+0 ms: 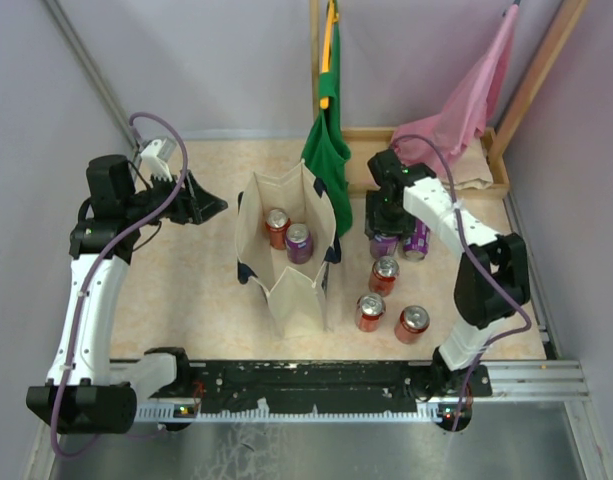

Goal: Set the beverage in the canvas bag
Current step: Pick up the drink from the center of the board, then place the drink in the canvas bag.

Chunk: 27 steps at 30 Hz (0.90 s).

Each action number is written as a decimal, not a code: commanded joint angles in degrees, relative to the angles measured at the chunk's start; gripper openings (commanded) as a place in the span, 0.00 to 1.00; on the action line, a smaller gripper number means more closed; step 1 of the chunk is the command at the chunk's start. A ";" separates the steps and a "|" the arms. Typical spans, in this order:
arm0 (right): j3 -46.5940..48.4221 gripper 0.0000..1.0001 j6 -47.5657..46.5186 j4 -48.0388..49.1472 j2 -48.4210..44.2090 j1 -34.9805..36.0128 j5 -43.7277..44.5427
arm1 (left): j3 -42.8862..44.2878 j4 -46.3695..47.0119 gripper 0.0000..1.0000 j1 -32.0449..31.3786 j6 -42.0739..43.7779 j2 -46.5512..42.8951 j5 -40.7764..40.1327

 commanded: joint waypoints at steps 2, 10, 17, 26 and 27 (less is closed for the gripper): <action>12.96 0.00 0.29 -4.46 -7.75 0.29 2.15 | -0.68 1.43 0.72 0.12 0.48 -0.52 1.12; 27.23 0.00 1.85 -6.94 -13.09 2.45 -3.25 | -1.25 1.34 0.72 0.07 0.58 -0.89 1.12; 41.63 0.00 5.13 -9.12 -12.77 18.56 1.18 | -2.41 1.62 0.72 0.10 0.62 -0.76 1.41; 46.27 0.00 4.71 -7.20 -3.73 32.16 6.16 | -5.07 4.14 0.72 0.09 0.26 -1.02 2.62; 46.35 0.00 4.04 -7.02 -1.70 32.67 6.47 | -5.12 4.13 0.72 0.08 0.50 -1.03 2.62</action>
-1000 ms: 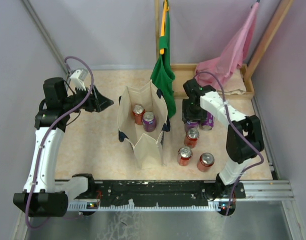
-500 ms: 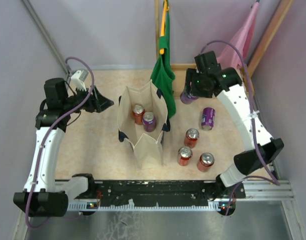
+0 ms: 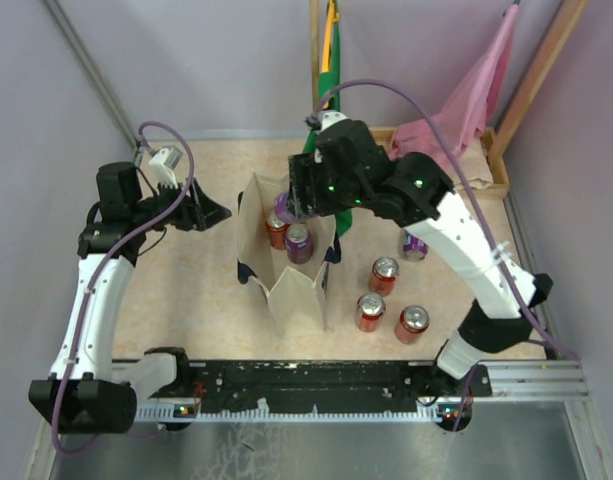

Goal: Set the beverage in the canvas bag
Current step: Place the drink in the canvas bag.

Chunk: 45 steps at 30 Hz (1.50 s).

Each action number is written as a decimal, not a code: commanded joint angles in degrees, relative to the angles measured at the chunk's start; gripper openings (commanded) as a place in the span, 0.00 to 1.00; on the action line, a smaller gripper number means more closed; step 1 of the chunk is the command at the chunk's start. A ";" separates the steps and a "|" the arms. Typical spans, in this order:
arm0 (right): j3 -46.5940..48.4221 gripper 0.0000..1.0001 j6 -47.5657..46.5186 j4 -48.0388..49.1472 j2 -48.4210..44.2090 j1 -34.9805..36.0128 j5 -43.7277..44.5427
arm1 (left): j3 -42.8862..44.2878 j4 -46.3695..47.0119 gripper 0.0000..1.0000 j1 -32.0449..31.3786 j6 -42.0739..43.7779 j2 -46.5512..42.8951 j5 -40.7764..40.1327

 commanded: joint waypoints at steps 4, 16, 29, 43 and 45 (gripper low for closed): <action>4.01 0.00 -3.91 6.79 11.28 2.16 3.95 | -0.22 1.09 0.72 0.22 0.39 -1.51 -0.15; 7.85 0.00 -8.56 6.77 23.04 2.22 3.12 | -2.92 -1.38 0.72 3.02 1.99 -4.04 -2.22; 3.56 0.00 -10.11 6.44 26.70 2.18 0.32 | -3.07 -0.41 0.72 4.02 1.46 -3.00 -2.08; -0.22 0.00 -10.39 9.08 29.69 2.19 -2.17 | -3.42 0.13 0.72 4.29 1.24 -3.05 -1.99; -0.81 0.00 -10.51 9.68 30.01 2.17 -2.23 | -3.42 0.25 0.72 4.41 1.36 -2.87 -1.92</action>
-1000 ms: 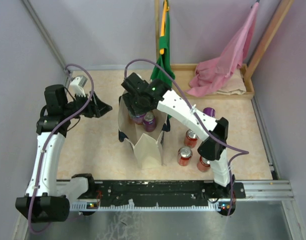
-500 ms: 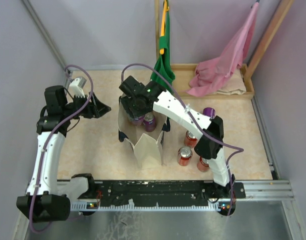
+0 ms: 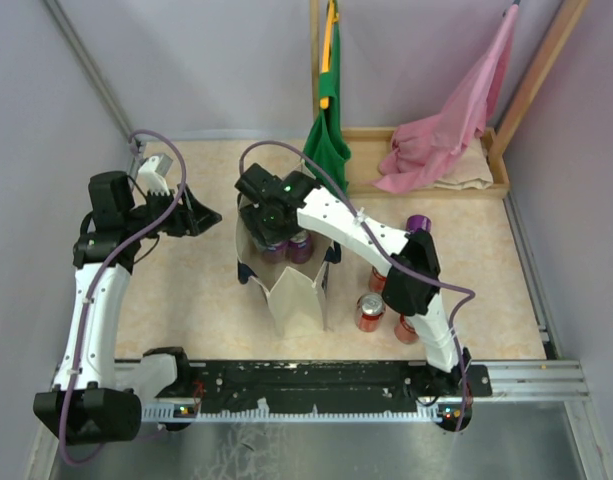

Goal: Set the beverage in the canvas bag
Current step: Place the drink in the canvas bag.

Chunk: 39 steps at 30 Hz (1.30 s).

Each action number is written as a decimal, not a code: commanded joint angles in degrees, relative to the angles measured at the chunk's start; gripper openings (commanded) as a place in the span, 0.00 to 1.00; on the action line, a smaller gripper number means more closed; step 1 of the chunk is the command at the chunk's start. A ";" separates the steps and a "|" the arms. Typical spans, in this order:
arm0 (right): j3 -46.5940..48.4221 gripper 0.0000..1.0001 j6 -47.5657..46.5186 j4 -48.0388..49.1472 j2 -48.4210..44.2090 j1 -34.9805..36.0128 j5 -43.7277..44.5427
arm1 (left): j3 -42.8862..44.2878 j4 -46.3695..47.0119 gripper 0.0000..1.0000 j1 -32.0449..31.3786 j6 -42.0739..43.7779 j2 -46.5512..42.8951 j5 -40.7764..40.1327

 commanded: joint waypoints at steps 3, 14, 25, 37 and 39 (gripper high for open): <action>-0.57 0.00 -1.31 5.55 -0.09 0.33 -0.69 | -0.36 1.42 0.72 0.41 0.14 0.21 0.27; 1.41 0.00 -2.36 5.36 3.11 0.06 -0.50 | -0.80 1.92 0.72 0.50 0.24 0.48 0.66; 2.24 0.00 -2.60 2.01 3.61 -0.11 -0.30 | -1.32 2.62 0.72 0.59 0.33 0.30 1.15; 4.86 0.00 -2.14 -1.09 2.83 -0.22 0.02 | -0.18 2.82 0.72 0.59 0.54 1.14 1.60; 5.11 0.00 -2.07 -2.02 2.84 -0.22 -0.04 | -0.18 2.83 0.72 0.63 0.52 1.24 1.73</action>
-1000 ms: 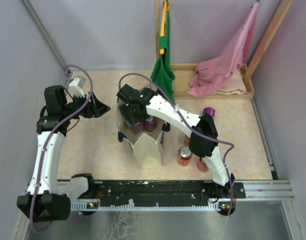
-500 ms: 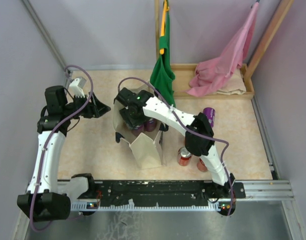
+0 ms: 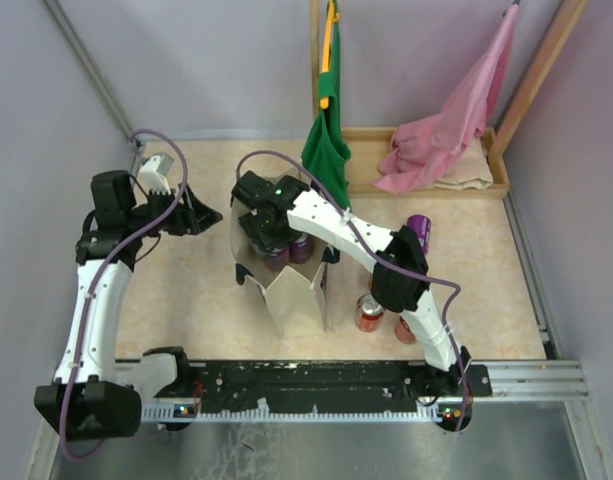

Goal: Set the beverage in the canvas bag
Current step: Place the drink in the canvas bag.

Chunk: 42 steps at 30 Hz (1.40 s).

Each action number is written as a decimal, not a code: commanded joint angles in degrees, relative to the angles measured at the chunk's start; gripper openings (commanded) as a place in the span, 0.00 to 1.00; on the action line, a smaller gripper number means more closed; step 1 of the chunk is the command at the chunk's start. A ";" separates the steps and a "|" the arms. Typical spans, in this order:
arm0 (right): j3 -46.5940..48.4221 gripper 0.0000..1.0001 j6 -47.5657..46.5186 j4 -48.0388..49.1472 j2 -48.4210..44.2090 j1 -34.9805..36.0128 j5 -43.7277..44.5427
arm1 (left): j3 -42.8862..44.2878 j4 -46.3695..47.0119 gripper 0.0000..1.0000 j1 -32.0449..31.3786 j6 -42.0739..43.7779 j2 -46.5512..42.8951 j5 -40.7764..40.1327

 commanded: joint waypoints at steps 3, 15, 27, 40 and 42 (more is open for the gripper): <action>3.76 0.00 -0.45 -1.40 -2.85 -0.15 0.44 | 0.52 1.27 0.72 0.44 0.30 0.04 1.25; -1.60 0.00 3.27 -2.66 -9.06 -0.15 3.12 | 0.76 1.17 0.72 0.32 0.48 0.42 1.38; -10.21 0.00 5.74 -0.60 -13.58 -0.34 6.43 | 0.90 2.19 0.71 0.37 -0.22 1.55 1.69; -1.29 0.00 4.15 1.90 -11.31 -0.49 0.97 | 0.40 2.64 0.71 0.32 0.98 1.48 0.78; 2.05 0.00 3.37 0.07 -9.03 -0.49 0.70 | 0.58 2.86 0.71 0.33 1.07 2.07 0.48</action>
